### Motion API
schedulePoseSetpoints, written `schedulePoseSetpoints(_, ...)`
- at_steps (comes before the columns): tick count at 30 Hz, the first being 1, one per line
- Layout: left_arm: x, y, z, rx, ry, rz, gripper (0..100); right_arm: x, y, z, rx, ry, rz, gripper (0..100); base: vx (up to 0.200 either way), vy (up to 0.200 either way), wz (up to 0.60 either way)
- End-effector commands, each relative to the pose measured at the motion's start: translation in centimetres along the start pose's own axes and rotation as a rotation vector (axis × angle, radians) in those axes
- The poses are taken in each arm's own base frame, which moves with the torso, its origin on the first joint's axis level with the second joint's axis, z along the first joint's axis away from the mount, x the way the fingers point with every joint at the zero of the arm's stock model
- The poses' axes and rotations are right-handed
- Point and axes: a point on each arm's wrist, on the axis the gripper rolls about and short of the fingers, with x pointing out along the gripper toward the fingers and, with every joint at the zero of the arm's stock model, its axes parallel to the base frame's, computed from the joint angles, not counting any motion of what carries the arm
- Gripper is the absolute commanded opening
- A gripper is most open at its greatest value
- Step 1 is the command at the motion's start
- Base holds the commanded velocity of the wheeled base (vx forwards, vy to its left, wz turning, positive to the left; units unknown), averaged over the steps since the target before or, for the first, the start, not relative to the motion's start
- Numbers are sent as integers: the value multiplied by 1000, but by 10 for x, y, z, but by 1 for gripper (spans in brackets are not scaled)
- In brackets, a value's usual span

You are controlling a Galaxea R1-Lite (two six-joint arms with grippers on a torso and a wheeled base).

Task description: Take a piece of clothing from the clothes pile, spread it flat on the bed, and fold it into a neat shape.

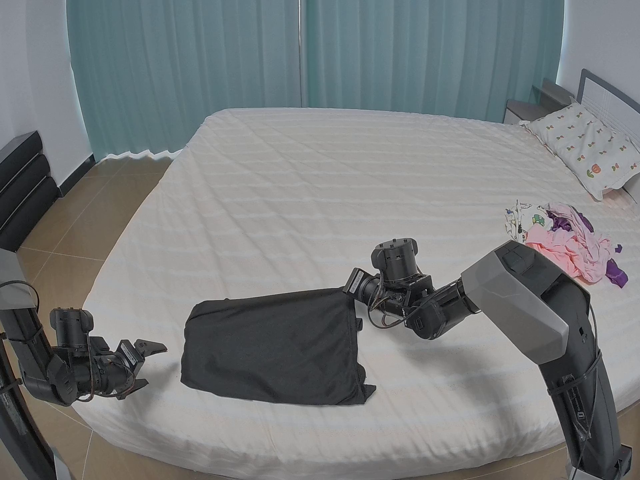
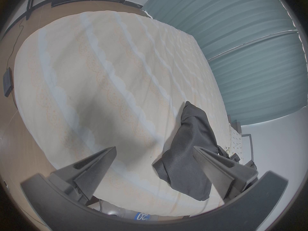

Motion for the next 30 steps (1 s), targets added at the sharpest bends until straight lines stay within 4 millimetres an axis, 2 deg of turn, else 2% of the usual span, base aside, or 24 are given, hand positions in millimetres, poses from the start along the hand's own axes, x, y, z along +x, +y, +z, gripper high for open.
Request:
schedulePoseSetpoints(1,0,0,0,-1,0,1,100,1,-2,-2,0,3,-5,0,0,0,0)
schedulePoseSetpoints(12,0,1,0,0,0,3,100,2,-5,0,3,-3,-14,0,0,0,0)
schedulePoseSetpoints(13,0,0,0,0,0,1,100,2,-6,0,5,-3,-14,100,0,0,0)
schedulePoseSetpoints(22,0,1,0,-2,0,3,100,-3,-10,7,13,-10,-28,100,0,0,0)
schedulePoseSetpoints(26,0,-2,2,3,-4,-12,100,-29,-8,23,28,-10,-34,100,0,0,0)
schedulePoseSetpoints(30,-10,-12,5,31,-53,-62,100,-67,-2,35,28,-27,-43,100,0,0,0)
